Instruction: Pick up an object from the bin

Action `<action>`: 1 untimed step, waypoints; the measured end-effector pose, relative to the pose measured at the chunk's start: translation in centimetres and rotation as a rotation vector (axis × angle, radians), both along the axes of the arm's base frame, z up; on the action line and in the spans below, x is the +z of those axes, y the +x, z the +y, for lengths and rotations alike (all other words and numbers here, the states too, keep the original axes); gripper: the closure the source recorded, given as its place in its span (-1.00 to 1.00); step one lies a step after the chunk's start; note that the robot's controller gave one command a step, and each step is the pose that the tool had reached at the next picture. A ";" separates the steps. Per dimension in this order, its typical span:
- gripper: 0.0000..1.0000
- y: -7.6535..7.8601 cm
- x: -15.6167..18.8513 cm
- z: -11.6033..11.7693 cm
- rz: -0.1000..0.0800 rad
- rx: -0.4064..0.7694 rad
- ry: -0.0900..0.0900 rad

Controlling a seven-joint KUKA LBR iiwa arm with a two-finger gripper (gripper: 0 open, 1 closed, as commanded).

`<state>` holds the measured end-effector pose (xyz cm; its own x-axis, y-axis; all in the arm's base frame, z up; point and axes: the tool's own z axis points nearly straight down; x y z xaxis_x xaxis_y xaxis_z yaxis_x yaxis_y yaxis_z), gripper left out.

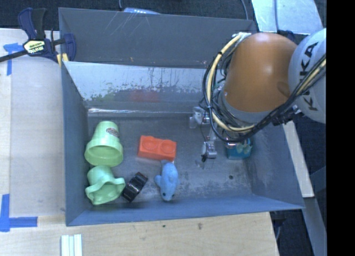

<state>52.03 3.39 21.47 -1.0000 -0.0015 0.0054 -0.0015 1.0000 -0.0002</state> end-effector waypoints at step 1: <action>-1.00 0.2 0.4 0.0 -0.009 -0.001 0.001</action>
Offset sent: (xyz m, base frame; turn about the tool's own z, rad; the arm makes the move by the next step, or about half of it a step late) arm 0.0469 0.0504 -0.0301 0.0127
